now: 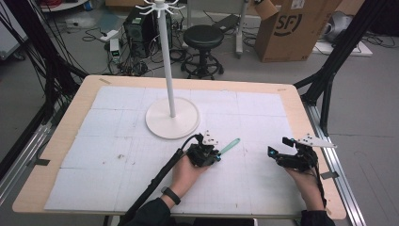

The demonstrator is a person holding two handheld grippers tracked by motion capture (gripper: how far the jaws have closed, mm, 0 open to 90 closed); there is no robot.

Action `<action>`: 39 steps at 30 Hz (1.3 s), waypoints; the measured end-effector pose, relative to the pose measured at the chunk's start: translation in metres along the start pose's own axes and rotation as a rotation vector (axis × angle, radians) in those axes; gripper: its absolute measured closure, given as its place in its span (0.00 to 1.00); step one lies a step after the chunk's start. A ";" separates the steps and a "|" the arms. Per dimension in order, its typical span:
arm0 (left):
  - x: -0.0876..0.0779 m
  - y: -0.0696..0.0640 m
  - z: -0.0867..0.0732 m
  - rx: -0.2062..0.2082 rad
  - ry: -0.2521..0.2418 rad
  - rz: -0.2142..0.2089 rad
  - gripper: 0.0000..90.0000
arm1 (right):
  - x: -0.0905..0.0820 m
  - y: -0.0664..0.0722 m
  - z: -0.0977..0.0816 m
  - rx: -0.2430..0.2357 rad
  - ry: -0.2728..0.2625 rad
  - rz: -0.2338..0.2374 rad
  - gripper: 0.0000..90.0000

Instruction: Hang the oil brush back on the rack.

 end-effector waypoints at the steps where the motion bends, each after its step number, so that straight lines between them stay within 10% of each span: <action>1: 0.000 0.000 0.000 0.005 0.000 -0.001 0.90 | 0.000 0.000 0.000 0.006 0.003 -0.001 0.18; 17: -0.007 0.002 0.000 0.021 -0.050 -0.041 0.91 | 0.000 0.000 0.000 0.003 0.003 -0.001 0.18; 39: -0.102 0.041 0.020 -0.050 -0.272 -0.026 0.91 | 0.002 0.000 -0.001 -0.001 0.012 -0.006 0.18</action>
Point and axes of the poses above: each handheld gripper's, and its own axes: x roughly forward along the jaws, z roughly out of its top, y roughly to its left, the point moved 4 cm from there along x, roughly forward along the jaws, and after that the axes turned 8 degrees about -x, right-handed, at the moved point
